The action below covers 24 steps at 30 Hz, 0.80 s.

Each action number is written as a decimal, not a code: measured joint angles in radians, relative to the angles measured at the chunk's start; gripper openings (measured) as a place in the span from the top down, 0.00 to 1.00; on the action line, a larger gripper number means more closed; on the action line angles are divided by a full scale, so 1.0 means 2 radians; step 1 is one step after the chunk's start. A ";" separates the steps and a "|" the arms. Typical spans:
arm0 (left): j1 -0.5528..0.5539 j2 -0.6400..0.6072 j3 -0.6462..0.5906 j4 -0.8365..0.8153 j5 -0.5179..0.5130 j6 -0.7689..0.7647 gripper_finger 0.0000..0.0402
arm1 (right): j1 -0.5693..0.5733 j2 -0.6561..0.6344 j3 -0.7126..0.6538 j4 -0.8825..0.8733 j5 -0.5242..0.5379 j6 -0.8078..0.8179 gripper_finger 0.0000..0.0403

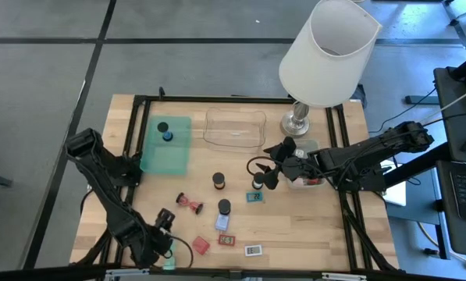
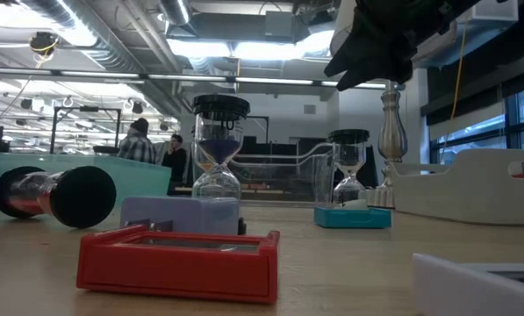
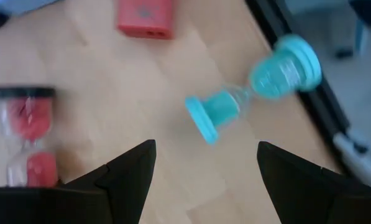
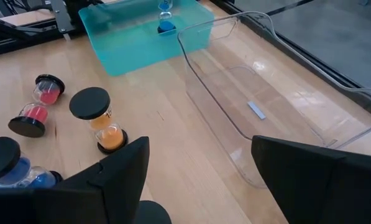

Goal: Pick & Place Office items
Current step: Put the light blue hourglass into the green bin

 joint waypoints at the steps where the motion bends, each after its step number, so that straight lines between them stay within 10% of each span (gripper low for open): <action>1: 0.001 0.004 0.000 0.000 0.005 0.028 0.31 | 0.000 0.000 0.000 0.000 0.000 0.000 0.29; 11: 0.019 0.042 0.000 0.015 0.027 0.292 0.31 | 0.000 0.000 0.000 0.000 -0.001 0.025 0.29; 24: 0.036 0.067 0.000 0.060 0.056 0.454 0.31 | 0.000 0.000 0.000 0.001 -0.002 0.055 0.29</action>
